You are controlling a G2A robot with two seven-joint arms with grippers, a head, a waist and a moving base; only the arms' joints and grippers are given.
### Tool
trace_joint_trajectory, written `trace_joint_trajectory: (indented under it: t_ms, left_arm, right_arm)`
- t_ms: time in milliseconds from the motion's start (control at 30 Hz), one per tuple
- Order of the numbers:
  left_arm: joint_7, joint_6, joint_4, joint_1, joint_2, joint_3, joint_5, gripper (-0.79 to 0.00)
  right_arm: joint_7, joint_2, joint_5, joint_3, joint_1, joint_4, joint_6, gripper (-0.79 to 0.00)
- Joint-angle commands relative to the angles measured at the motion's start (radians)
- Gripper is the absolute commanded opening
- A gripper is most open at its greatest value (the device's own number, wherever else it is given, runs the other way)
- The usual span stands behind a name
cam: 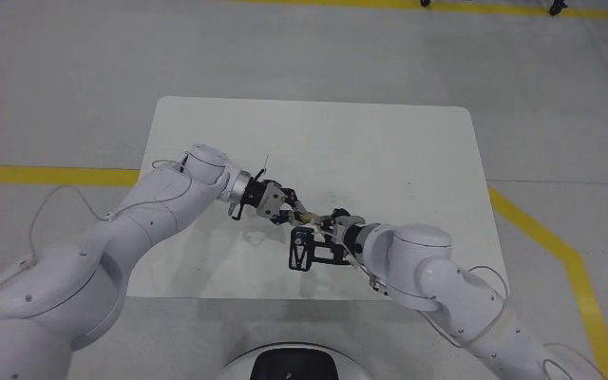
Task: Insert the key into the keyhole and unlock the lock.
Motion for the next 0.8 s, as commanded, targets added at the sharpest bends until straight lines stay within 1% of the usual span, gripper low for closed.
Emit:
trace_joint_trajectory:
  t_ms: [0,33,67,100,133,400,433,467,500,633,667,700,733,767]
  left_arm:
    - [-0.009,-0.009,0.001,-0.003,0.0,0.0,-0.003,-0.785]
    - [-0.015,-0.015,0.003,-0.003,0.0,0.0,-0.003,-0.785]
    - [-0.021,-0.021,0.005,-0.003,0.0,-0.002,-0.006,-0.785]
    - [-0.027,-0.027,0.008,-0.003,0.0,-0.003,-0.006,-0.785]
    - [-0.033,-0.033,0.01,-0.003,0.0,-0.005,-0.008,-0.785]
    - [-0.052,-0.052,0.022,-0.002,-0.003,-0.013,-0.01,-0.785]
    - [-0.056,-0.057,0.024,-0.001,-0.003,-0.016,-0.012,-0.785]
    - [-0.062,-0.062,0.028,-0.002,-0.003,-0.021,-0.012,-0.785]
    - [-0.069,-0.071,0.032,-0.002,-0.003,-0.028,-0.012,-0.785]
    - [-0.056,-0.148,0.04,0.005,-0.004,-0.059,0.004,-0.785]
    - [-0.042,-0.177,0.04,0.009,-0.004,-0.07,0.005,-0.785]
    - [-0.021,-0.213,0.039,0.012,-0.004,-0.08,0.01,-0.785]
    - [0.004,-0.258,0.034,0.013,-0.002,-0.092,0.017,-0.785]
    - [0.039,-0.31,0.027,0.017,-0.001,-0.1,0.037,-0.785]
  right_arm:
    - [0.0,-0.002,0.0,-0.002,0.003,0.004,0.011,-0.785]
    - [-0.001,-0.003,0.002,-0.002,0.004,0.004,0.017,-0.785]
    - [-0.002,-0.003,0.004,-0.002,0.005,0.004,0.02,-0.462]
    - [-0.002,-0.004,0.005,0.0,0.005,0.004,0.023,-0.219]
    - [-0.003,-0.004,0.009,0.001,0.004,0.003,0.025,0.0]
    - [-0.015,0.001,0.049,0.039,-0.011,-0.028,0.017,0.0]
    - [-0.017,0.003,0.054,0.047,-0.014,-0.031,0.015,-0.052]
    - [-0.021,0.004,0.06,0.054,-0.018,-0.035,0.013,-0.154]
    - [-0.029,0.005,0.067,0.063,-0.022,-0.039,0.014,-0.215]
    - [-0.068,0.011,0.083,0.111,-0.044,-0.045,0.03,-0.249]
    - [-0.082,0.013,0.085,0.125,-0.051,-0.047,0.042,-0.259]
    - [-0.102,0.014,0.089,0.14,-0.06,-0.048,0.057,-0.296]
    - [-0.125,0.015,0.09,0.158,-0.068,-0.051,0.078,-0.302]
    - [-0.151,0.016,0.089,0.177,-0.08,-0.054,0.103,-0.265]
